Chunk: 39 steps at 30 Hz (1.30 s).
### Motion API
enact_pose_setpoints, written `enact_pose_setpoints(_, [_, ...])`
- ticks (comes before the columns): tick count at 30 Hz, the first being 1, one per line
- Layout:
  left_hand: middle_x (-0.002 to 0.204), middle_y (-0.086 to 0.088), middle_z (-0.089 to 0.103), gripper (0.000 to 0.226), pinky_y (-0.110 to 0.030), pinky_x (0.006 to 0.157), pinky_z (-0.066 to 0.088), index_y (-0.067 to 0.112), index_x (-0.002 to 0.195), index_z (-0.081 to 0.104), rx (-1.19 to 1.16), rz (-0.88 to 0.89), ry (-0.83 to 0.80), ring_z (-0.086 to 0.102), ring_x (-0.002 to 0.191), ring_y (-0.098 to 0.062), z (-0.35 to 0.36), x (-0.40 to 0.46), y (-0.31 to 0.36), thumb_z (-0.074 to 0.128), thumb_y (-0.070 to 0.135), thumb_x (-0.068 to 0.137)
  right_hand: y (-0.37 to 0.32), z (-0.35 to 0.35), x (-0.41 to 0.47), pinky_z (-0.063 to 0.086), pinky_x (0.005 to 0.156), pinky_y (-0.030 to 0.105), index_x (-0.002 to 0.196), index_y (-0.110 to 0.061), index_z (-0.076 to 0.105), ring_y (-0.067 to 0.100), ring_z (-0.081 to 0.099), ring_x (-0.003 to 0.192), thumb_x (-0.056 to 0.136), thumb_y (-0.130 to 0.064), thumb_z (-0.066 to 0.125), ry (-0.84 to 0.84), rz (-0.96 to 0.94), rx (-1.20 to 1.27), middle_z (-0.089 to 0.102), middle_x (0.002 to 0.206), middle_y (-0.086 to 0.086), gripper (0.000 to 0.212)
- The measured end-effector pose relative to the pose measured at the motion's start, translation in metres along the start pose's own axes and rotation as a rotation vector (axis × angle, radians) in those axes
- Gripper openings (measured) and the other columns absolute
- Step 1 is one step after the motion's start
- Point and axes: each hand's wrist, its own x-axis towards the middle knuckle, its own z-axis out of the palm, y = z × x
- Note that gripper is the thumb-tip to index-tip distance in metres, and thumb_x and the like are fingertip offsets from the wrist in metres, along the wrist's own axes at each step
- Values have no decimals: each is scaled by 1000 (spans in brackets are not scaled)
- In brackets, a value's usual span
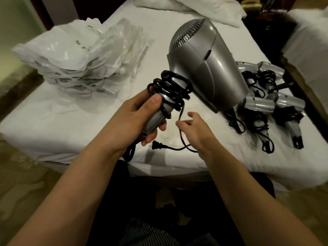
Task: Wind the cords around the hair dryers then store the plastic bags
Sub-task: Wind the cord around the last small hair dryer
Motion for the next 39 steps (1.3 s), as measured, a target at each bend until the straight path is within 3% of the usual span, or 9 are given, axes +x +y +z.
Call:
enact_pose_setpoints(3, [63,-8,58,21,-18,37,32,33,80,66,21,-1,-11,42,35,-13,-4,-2,1,53,49,80,10,4,0,38,87,26,123,-18,51,18,53,108,95,-25,53,34,-65,80,59,110,0,30])
enact_pose_setpoints(10, [60,-6,56,36,-15,34,29,14,84,60,-68,-114,13,42,33,-10,1,-6,-8,44,46,83,-1,11,6,23,112,29,146,-19,22,19,30,135,81,-15,68,73,-443,-310,29,148,4,80])
enact_pose_setpoints(14, [60,-9,55,33,-14,35,30,18,83,62,-45,-75,1,38,32,-13,1,-3,-5,48,46,89,-6,21,1,43,93,34,93,-22,61,14,56,89,93,-17,54,-246,-383,-247,61,86,-9,9])
enact_pose_setpoints(18, [59,-10,56,24,-16,34,29,30,76,65,50,-101,145,38,33,-16,-16,4,-6,54,49,86,15,19,-8,50,77,37,69,-13,58,17,55,51,96,-14,46,-315,-242,84,54,47,1,30])
enact_pose_setpoints(21, [60,-7,58,16,-18,35,30,30,89,62,182,-150,242,40,36,-17,-30,5,-17,49,39,93,23,4,-12,43,52,22,65,-10,52,11,37,39,97,-13,46,-273,-194,125,39,41,-4,33])
enact_pose_setpoints(24, [60,-1,62,14,-23,37,33,33,105,58,372,-146,305,43,40,-16,-43,5,-27,56,37,92,27,-10,-16,30,44,18,64,-12,51,8,34,39,97,-15,45,-319,-172,-37,43,41,-5,34])
enact_pose_setpoints(30, [78,-2,68,50,-30,58,48,34,122,46,819,-196,422,61,55,-10,-61,9,-37,65,50,79,11,-31,-51,41,66,23,74,-27,53,4,51,66,98,-34,39,-387,-328,-710,55,68,-5,29])
enact_pose_setpoints(34, [107,-10,66,79,-37,76,46,24,137,34,1233,-269,304,60,101,-34,-60,5,-45,64,61,75,-25,-41,-66,42,72,31,91,-26,49,22,55,97,97,-48,34,-299,-516,-1131,59,95,-2,27])
enact_pose_setpoints(39, [92,-4,62,61,-31,64,37,20,111,51,1512,-220,-39,60,93,-28,-47,1,-37,57,68,75,-65,-60,-46,33,64,28,97,-29,61,18,53,79,91,-48,36,-69,-811,-1173,39,69,-8,31])
